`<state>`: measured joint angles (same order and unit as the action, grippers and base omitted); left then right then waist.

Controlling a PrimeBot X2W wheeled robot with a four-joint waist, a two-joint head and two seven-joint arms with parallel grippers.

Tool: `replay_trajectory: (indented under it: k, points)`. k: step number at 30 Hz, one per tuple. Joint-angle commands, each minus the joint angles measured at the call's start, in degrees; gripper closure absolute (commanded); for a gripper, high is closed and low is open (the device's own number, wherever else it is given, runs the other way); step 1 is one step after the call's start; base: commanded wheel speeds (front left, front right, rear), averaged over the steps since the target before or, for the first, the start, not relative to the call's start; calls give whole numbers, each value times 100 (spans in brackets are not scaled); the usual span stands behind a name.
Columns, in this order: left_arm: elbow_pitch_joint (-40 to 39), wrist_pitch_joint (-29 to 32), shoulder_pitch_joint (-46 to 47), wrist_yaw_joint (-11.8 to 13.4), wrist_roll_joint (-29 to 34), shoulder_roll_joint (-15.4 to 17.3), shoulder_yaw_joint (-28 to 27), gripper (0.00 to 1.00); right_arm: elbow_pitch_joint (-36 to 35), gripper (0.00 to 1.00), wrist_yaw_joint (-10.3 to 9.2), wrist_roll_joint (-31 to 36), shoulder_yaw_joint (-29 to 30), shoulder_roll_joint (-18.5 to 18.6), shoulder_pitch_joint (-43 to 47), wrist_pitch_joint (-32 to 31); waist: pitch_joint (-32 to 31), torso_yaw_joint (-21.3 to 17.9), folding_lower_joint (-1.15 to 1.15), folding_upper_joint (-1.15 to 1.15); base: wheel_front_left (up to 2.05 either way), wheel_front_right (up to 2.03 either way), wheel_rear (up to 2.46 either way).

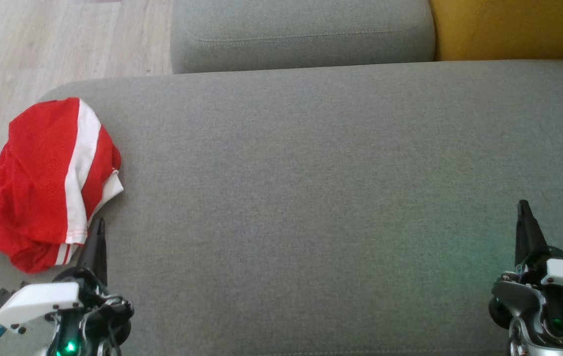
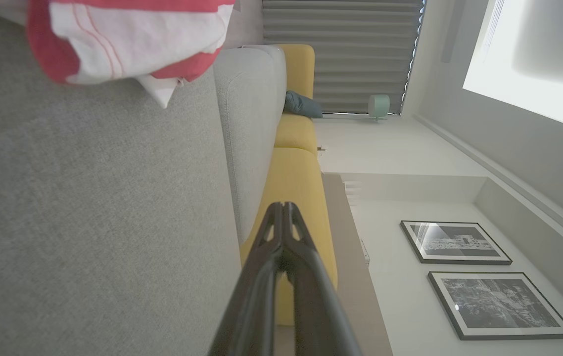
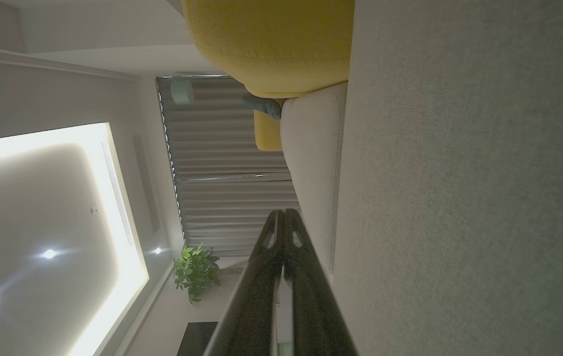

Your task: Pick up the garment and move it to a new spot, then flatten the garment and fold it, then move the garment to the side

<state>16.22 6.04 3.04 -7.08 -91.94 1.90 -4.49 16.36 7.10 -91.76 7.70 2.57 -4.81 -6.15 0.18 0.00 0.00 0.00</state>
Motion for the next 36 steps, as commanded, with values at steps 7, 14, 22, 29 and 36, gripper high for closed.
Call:
replay_trajectory:
  k: [7, 14, 22, 29, 36]
  points:
    - [-219, 43, 314, -41, -25, 98, -201, 100, -234, 100, 39, -42, -120, 31, -137, -32, 0, 0, 0, 0, 0, 0, 0]
    - [-219, 43, 314, -41, -25, 98, -201, 100, -234, 100, 39, -42, -120, 31, -137, -32, 0, 0, 0, 0, 0, 0, 0]
    - [-219, 43, 314, -41, -25, 98, -201, 100, -234, 100, 39, -42, -120, 31, -137, -32, 0, 0, 0, 0, 0, 0, 0]
    - [-219, 43, 314, -41, -25, 98, -201, 100, -234, 100, 39, -42, -120, 31, -137, -32, 0, 0, 0, 0, 0, 0, 0]
    - [-219, 43, 314, -41, -25, 98, -201, 100, -234, 100, 39, -42, -120, 31, -137, -32, 0, 0, 0, 0, 0, 0, 0]
